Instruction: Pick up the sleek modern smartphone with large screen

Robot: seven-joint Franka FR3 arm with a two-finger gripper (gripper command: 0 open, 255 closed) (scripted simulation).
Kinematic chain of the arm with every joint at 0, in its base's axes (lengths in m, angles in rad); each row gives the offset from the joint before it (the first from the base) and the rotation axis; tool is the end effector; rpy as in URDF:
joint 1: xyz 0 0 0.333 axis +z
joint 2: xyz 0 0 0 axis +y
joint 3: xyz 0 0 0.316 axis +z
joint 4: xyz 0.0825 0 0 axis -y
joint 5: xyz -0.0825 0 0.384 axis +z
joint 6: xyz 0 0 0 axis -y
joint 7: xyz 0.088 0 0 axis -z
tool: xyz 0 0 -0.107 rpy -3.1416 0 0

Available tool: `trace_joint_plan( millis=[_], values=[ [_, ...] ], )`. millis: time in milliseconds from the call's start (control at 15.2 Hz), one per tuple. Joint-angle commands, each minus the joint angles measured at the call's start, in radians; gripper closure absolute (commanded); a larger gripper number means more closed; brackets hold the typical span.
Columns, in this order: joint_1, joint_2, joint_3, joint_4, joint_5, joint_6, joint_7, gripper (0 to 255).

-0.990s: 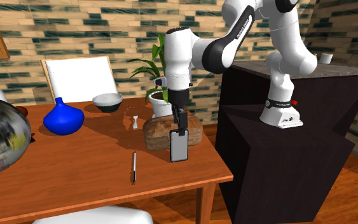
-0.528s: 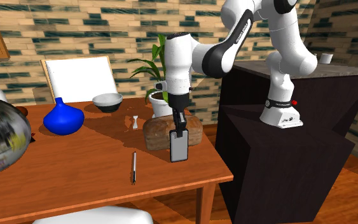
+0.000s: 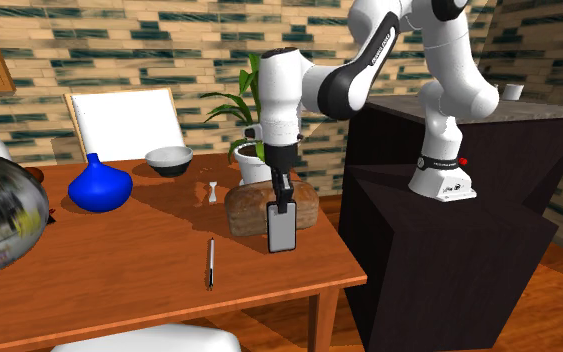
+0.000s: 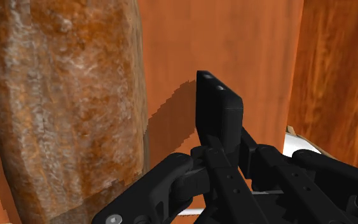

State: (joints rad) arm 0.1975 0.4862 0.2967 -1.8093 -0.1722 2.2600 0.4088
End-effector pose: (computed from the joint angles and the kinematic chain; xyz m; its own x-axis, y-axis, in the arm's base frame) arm 0.5794 0.2907 0.2829 0.9865 0.1634 -0.0107 0.1634 -0.9866 -0.0013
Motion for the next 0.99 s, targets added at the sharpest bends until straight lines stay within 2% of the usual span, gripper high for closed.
trace_joint_plan(
  millis=[0,924],
  values=[
    [-0.002,-0.014,0.003,0.005,0.005,-0.018,-0.003,255],
    [-0.013,-0.097,0.021,0.055,0.039,-0.148,-0.023,255]
  ],
)
